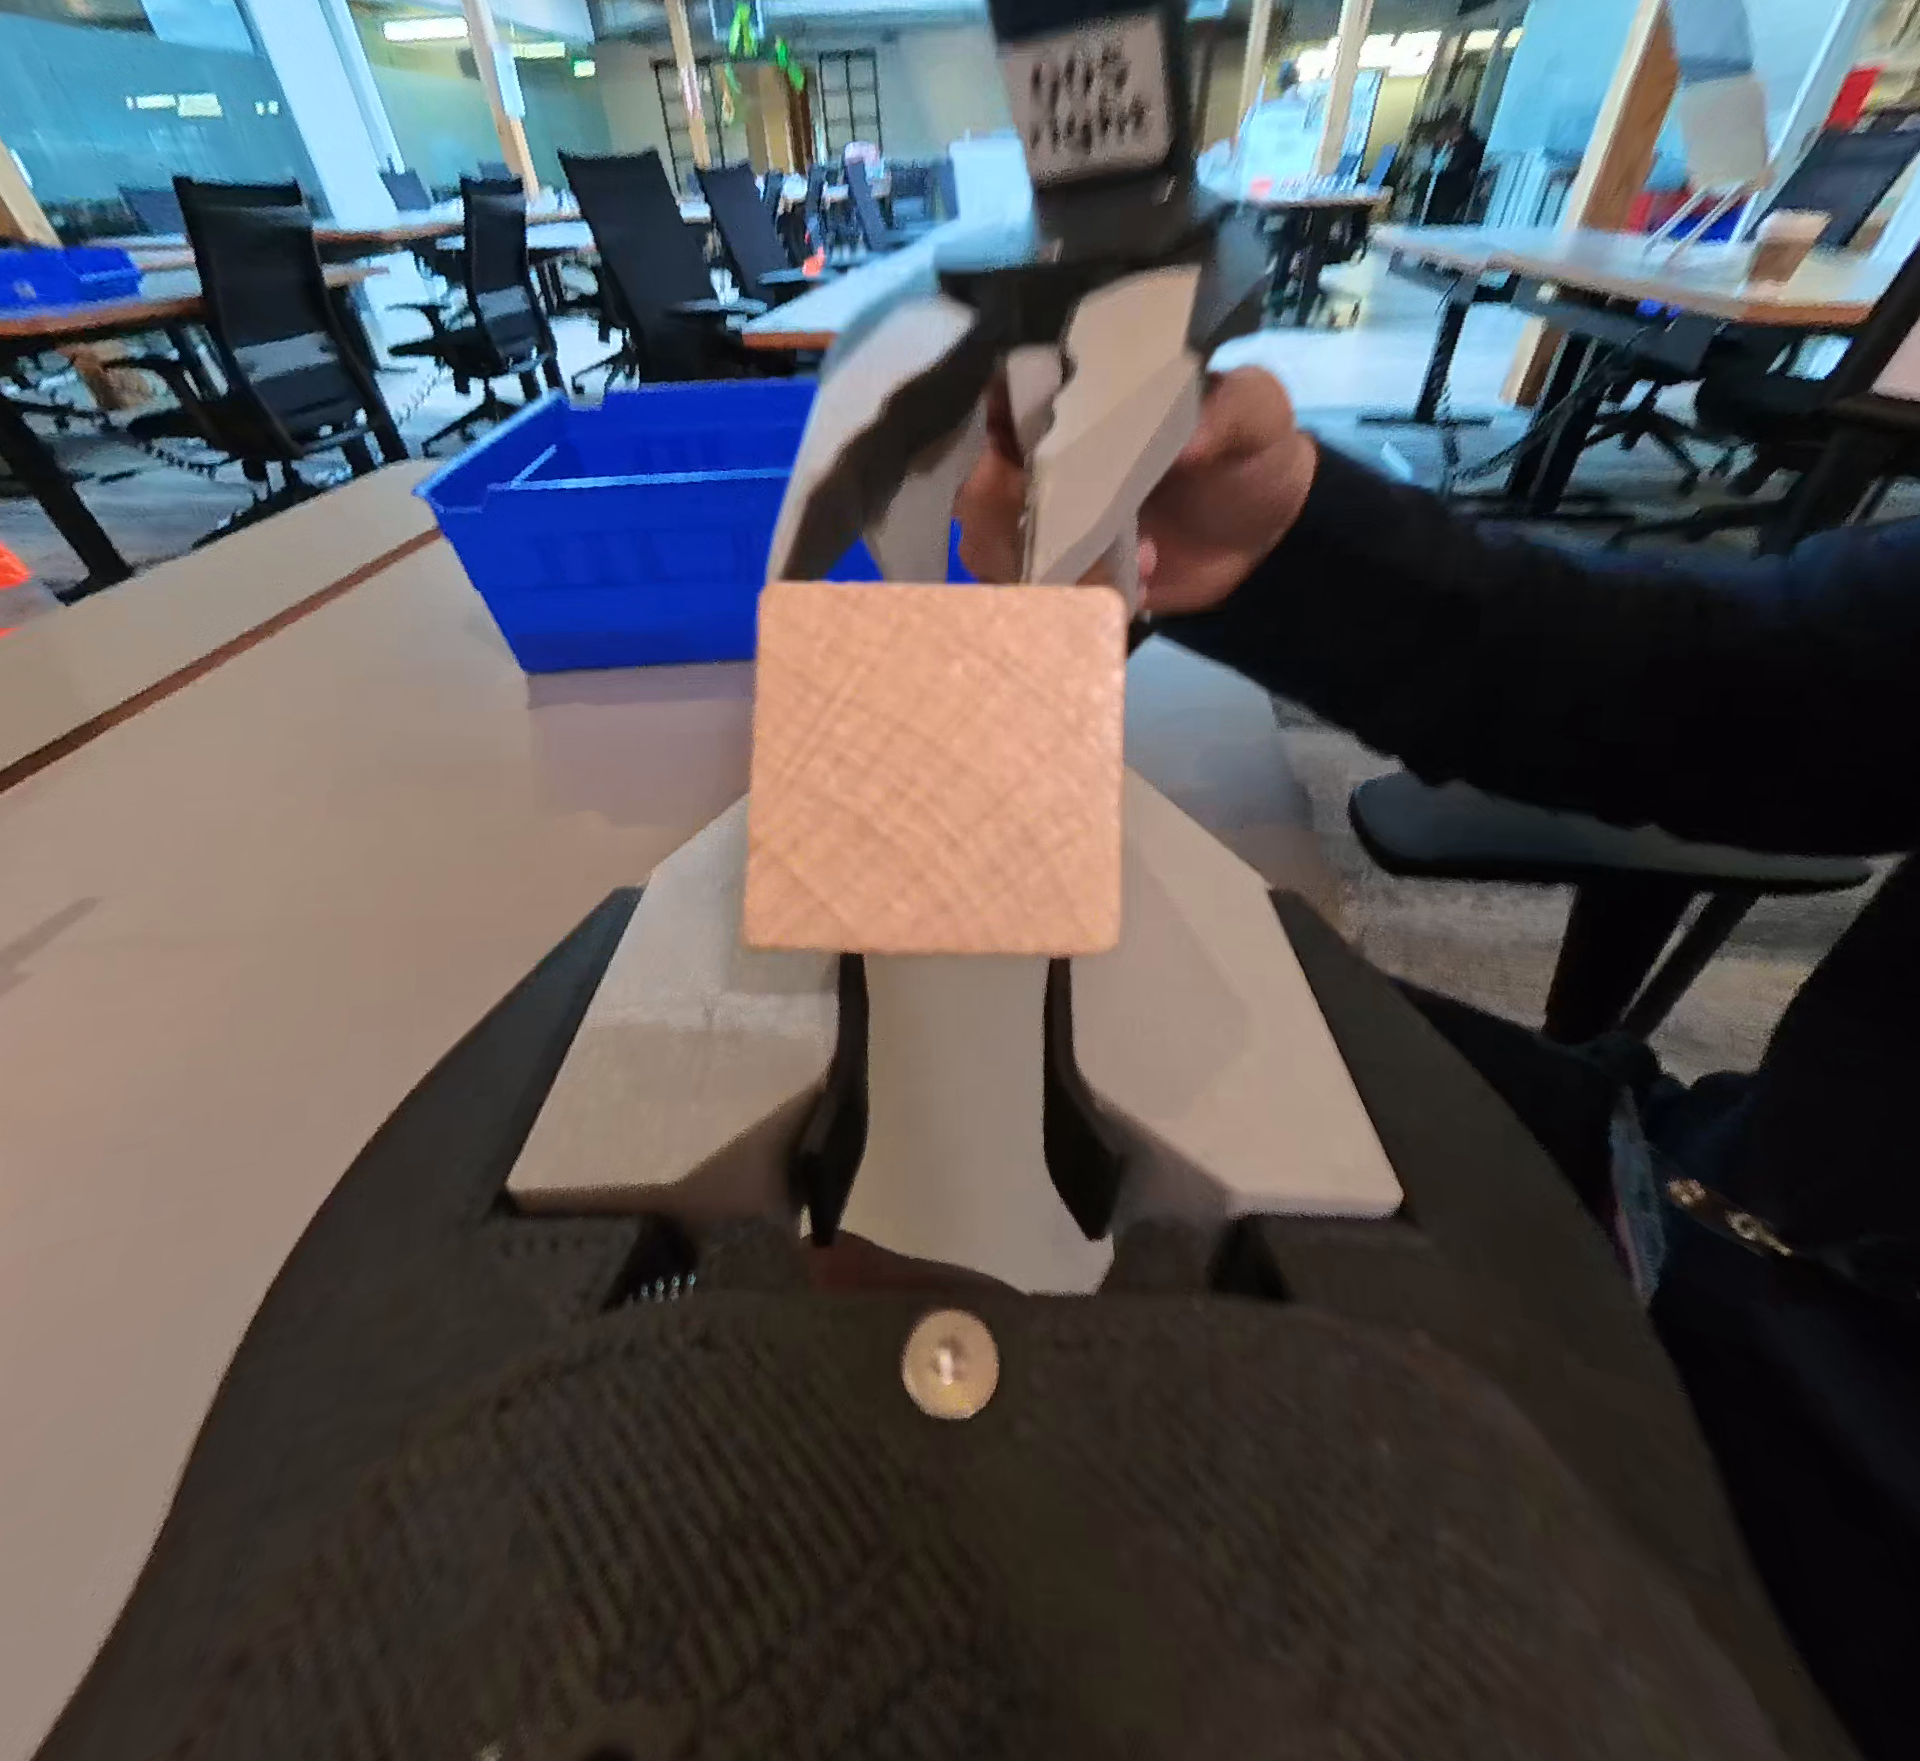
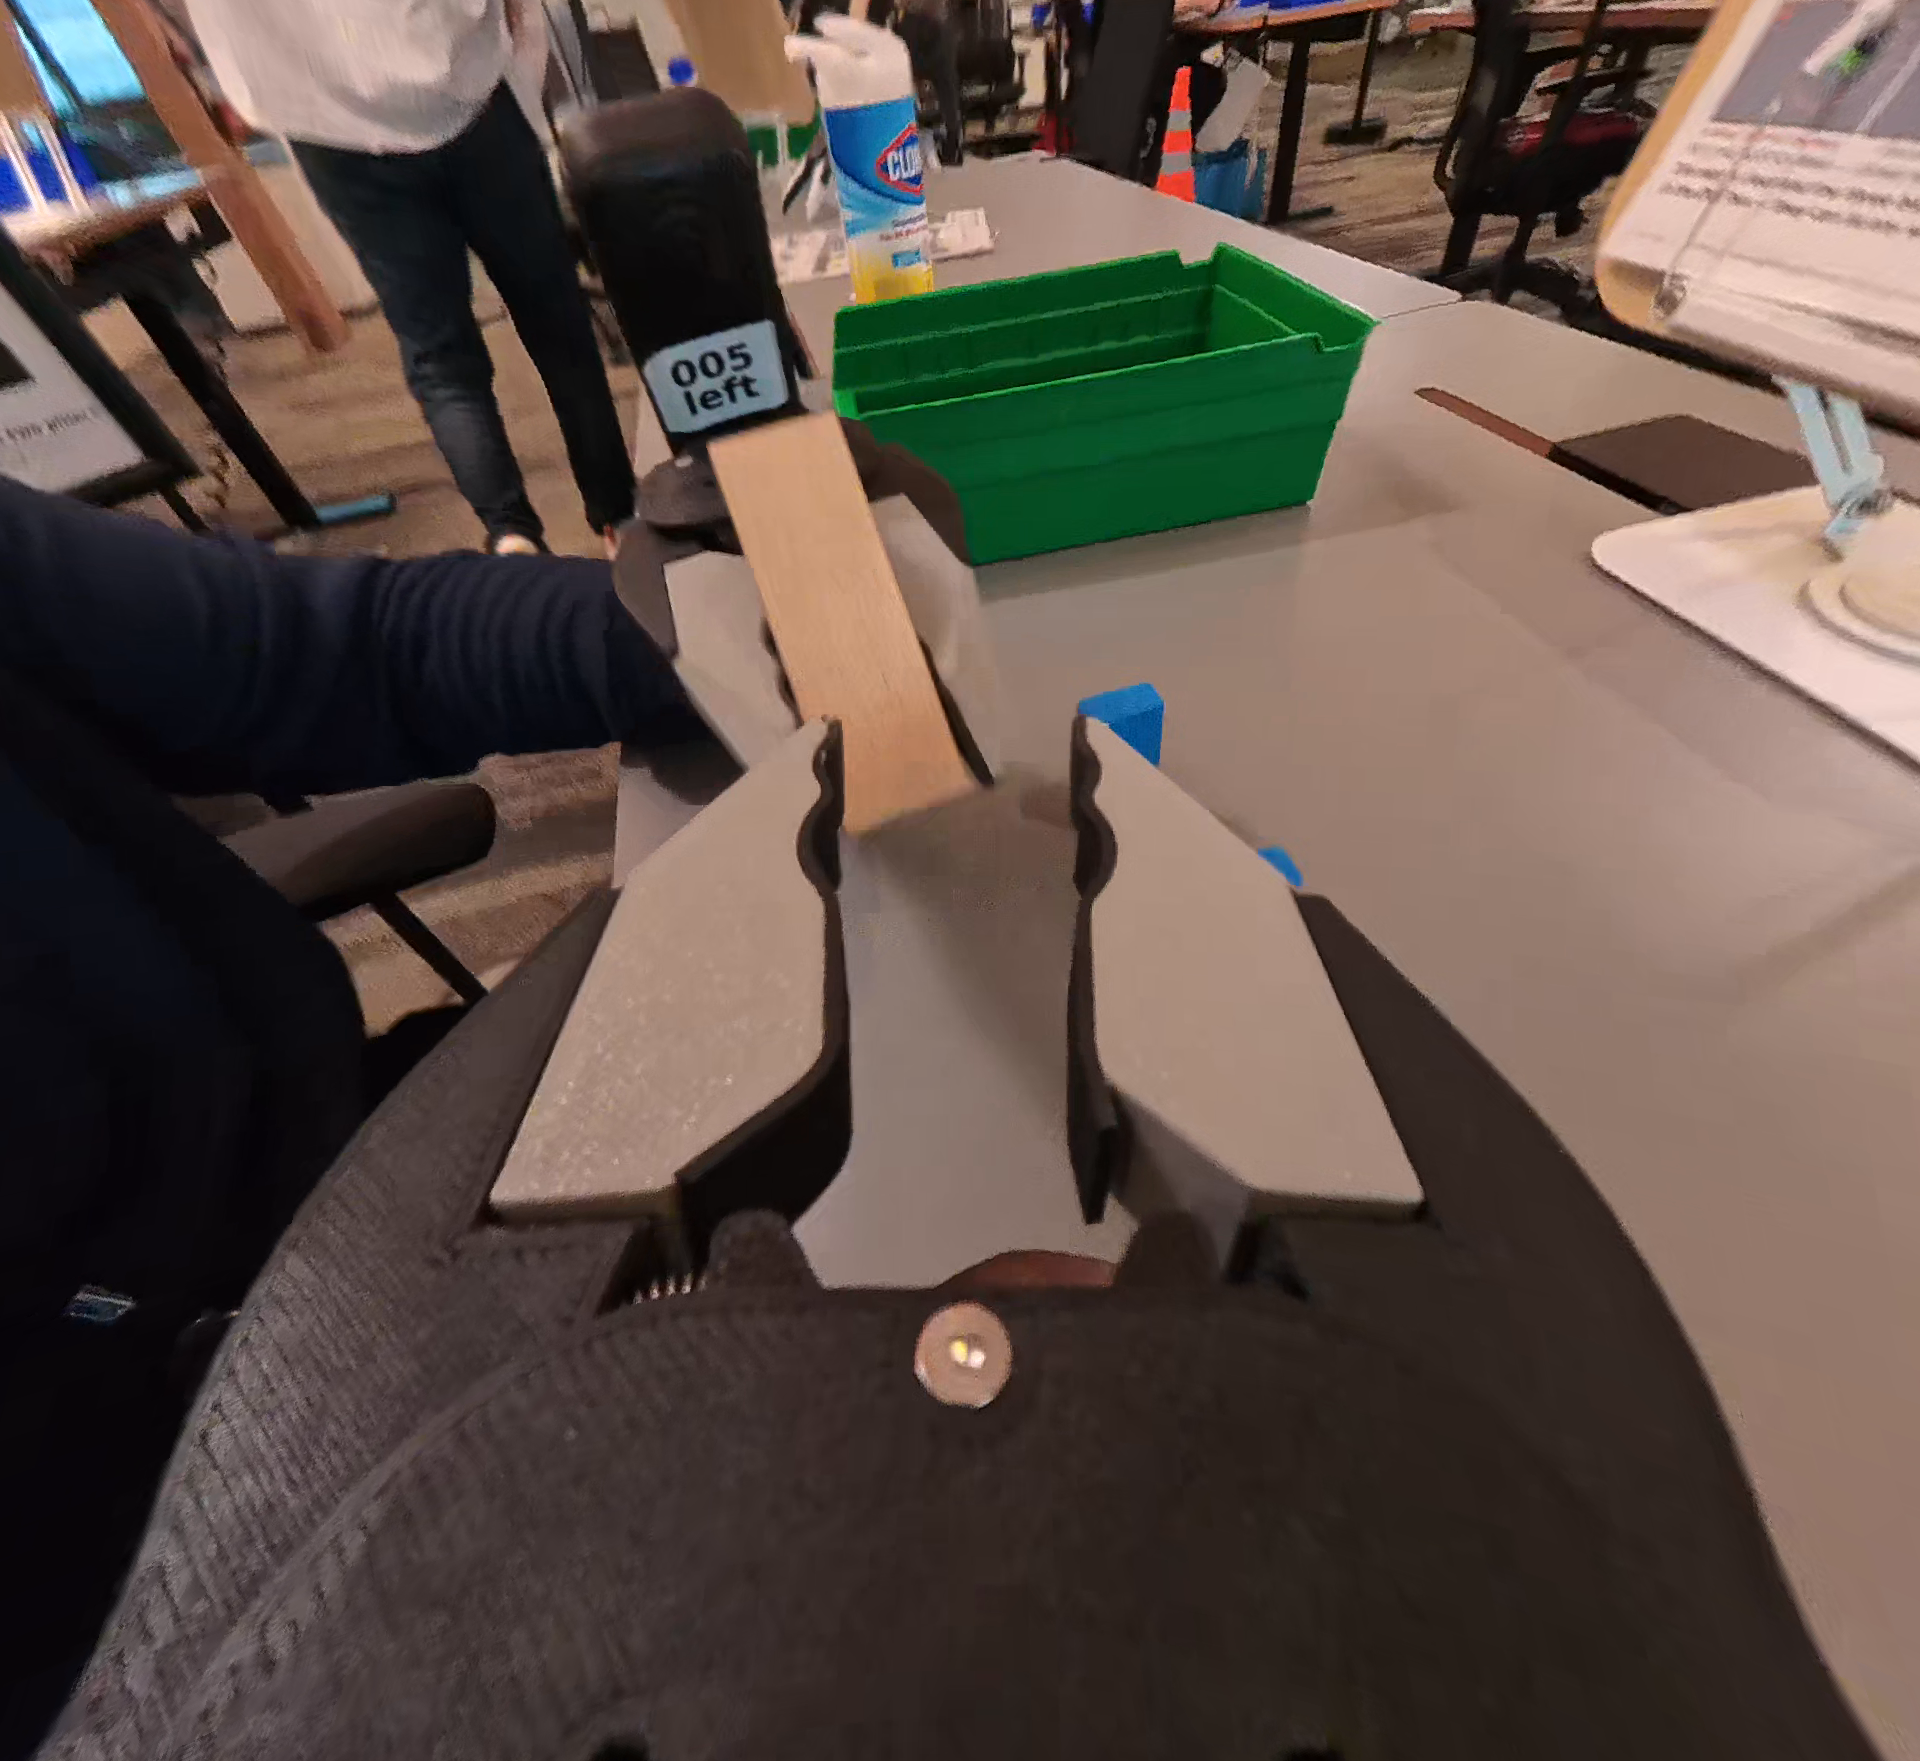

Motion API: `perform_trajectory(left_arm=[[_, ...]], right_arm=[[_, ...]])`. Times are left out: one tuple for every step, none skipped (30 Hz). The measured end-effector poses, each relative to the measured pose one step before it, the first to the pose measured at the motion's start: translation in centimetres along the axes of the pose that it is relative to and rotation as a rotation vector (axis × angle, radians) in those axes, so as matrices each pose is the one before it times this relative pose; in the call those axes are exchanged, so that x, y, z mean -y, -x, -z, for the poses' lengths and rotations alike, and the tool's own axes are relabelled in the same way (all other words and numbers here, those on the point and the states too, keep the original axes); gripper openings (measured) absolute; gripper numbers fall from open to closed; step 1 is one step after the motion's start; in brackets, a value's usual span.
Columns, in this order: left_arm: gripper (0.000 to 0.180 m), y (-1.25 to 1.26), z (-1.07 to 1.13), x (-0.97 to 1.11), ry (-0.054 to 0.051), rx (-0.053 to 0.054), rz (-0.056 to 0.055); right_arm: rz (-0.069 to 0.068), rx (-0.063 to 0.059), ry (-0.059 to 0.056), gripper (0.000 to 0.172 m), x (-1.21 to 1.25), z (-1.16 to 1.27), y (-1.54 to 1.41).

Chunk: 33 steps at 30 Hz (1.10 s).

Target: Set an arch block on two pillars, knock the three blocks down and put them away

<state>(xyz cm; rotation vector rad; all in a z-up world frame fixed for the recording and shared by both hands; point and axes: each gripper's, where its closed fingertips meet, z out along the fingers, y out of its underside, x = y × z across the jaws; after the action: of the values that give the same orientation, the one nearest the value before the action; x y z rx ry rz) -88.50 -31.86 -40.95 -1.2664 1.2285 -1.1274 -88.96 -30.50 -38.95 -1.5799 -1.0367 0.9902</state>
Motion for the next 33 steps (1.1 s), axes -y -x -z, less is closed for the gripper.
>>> perform_trajectory(left_arm=[[0.031, -0.005, 0.200, 0.529, -0.0282, -0.0053, 0.0136], [0.031, 0.118, 0.200, 0.481, -0.0252, -0.0020, 0.0192], [0.031, 0.158, 0.196, 0.473, -0.0263, -0.0022, 0.0258], [0.031, 0.165, 0.184, 0.434, -0.0259, -0.0055, 0.0337], [0.031, 0.148, 0.154, 0.345, -0.0216, -0.0103, 0.0405], [0.031, 0.162, 0.111, 0.258, -0.0171, -0.0092, 0.0418], [0.031, 0.241, 0.077, 0.203, -0.0144, -0.0024, 0.0371], [0.031, 0.230, 0.068, 0.160, -0.0119, -0.0008, 0.0307], [0.031, 0.115, 0.059, 0.152, -0.0105, -0.0062, 0.0274], [0.031, 0.033, 0.055, 0.185, -0.0112, -0.0092, 0.0282], [0.031, 0.037, 0.062, 0.183, -0.0106, -0.0071, 0.0288], [0.031, 0.004, 0.042, 0.127, -0.0065, -0.0075, 0.0266], [0.031, -0.135, 0.000, 0.048, -0.0016, -0.0149, 0.0248], [0.031, -0.213, -0.029, -0.010, 0.0006, -0.0176, 0.0245], [0.031, -0.178, -0.055, -0.035, 0.0003, -0.0144, 0.0234], [0.031, -0.169, -0.071, -0.031, -0.0010, -0.0138, 0.0215], [0.031, -0.173, -0.067, -0.005, -0.0030, -0.0129, 0.0182], [0.031, -0.076, -0.051, 0.006, -0.0032, -0.0069, 0.0144], [0.031, -0.002, -0.038, -0.039, 0.0003, -0.0025, 0.0108], [0.031, -0.004, -0.027, -0.075, 0.0035, -0.0036, 0.0087], [0.031, 0.004, 0.015, 0.016, -0.0018, -0.0025, 0.0094], [0.031, 0.061, 0.082, 0.181, -0.0103, -0.0006, 0.0132], [0.031, 0.033, 0.122, 0.206, -0.0094, -0.0044, 0.0163], [0.031, -0.020, 0.092, 0.103, -0.0035, -0.0079, 0.0145], [0.031, 0.014, 0.072, 0.036, -0.0012, -0.0029, 0.0096], [0.031, 0.112, 0.056, 0.045, -0.0035, 0.0041, 0.0066], [0.031, 0.076, 0.035, 0.050, -0.0034, 0.0017, 0.0067], [0.031, 0.011, 0.028, 0.030, -0.0017, -0.0035, 0.0073], [0.031, -0.015, 0.019, 0.019, -0.0003, -0.0032, 0.0062], [0.031, 0.000, 0.009, 0.002, 0.0002, -0.0007, 0.0050], [0.031, -0.023, 0.016, 0.001, 0.0003, -0.0036, 0.0075], [0.030, -0.069, 0.020, -0.007, -0.0001, -0.0092, 0.0127], [0.030, -0.070, 0.015, 0.001, -0.0011, -0.0112, 0.0150]], right_arm=[[-0.0298, 0.0081, -0.0229, 0.043, -0.430, 0.409, -0.103], [-0.0203, 0.0149, -0.0228, 0.044, -0.357, 0.333, 0.108], [-0.0030, 0.0090, -0.0244, 0.045, -0.221, 0.254, 0.169], [0.0204, -0.0074, -0.0306, 0.046, 0.005, 0.205, 0.133], [0.0447, -0.0137, -0.0304, 0.047, 0.144, 0.094, 0.229], [0.0585, -0.0199, -0.0183, 0.047, 0.130, -0.020, 0.249], [0.0594, -0.0258, -0.0007, 0.046, 0.045, -0.129, 0.177], [0.0537, -0.0200, 0.0133, 0.046, -0.036, -0.263, 0.195], [0.0528, -0.0142, 0.0213, 0.047, -0.059, -0.317, 0.272], [0.0582, -0.0249, 0.0139, 0.049, 0.085, -0.329, 0.107], [0.0611, -0.0383, 0.0109, 0.051, 0.128, -0.308, -0.110], [0.0631, -0.0460, 0.0157, 0.056, 0.064, -0.347, -0.268], [0.0661, -0.0497, 0.0169, 0.057, 0.051, -0.366, -0.315], [0.0689, -0.0415, 0.0101, 0.059, 0.138, -0.377, -0.151], [0.0649, -0.0276, 0.0049, 0.057, 0.204, -0.380, 0.058], [0.0584, -0.0220, 0.0034, 0.055, 0.234, -0.372, 0.118], [0.0527, -0.0163, -0.0004, 0.052, 0.265, -0.319, 0.158], [0.0472, -0.0062, -0.0040, 0.049, 0.288, -0.248, 0.275], [0.0434, -0.0091, -0.0034, 0.046, 0.252, -0.206, 0.183], [0.0405, -0.0181, -0.0008, 0.042, 0.197, -0.175, -0.012], [0.0370, -0.0205, 0.0025, 0.042, 0.143, -0.147, -0.099], [0.0305, -0.0193, 0.0024, 0.040, 0.127, -0.112, -0.096], [0.0318, -0.0097, 0.0005, 0.034, 0.143, -0.079, 0.077], [0.0330, -0.0146, 0.0031, 0.030, 0.091, -0.068, 0.008], [0.0301, -0.0160, 0.0112, 0.030, -0.072, -0.104, -0.071], [0.0201, -0.0110, 0.0109, 0.030, -0.138, -0.116, -0.075], [0.0046, -0.0064, 0.0045, 0.030, -0.077, -0.081, -0.057], [-0.0061, -0.0033, -0.0026, 0.030, 0.036, -0.040, -0.016], [-0.0066, -0.0017, -0.0022, 0.030, 0.031, -0.016, -0.002], [0.0007, -0.0026, 0.0003, 0.030, 0.000, -0.019, -0.012], [0.0052, -0.0042, -0.0020, 0.030, 0.022, -0.013, -0.013], [0.0049, -0.0046, -0.0044, 0.031, 0.090, -0.030, -0.016], [0.0041, -0.0042, -0.0012, 0.031, 0.081, -0.017, -0.018]])
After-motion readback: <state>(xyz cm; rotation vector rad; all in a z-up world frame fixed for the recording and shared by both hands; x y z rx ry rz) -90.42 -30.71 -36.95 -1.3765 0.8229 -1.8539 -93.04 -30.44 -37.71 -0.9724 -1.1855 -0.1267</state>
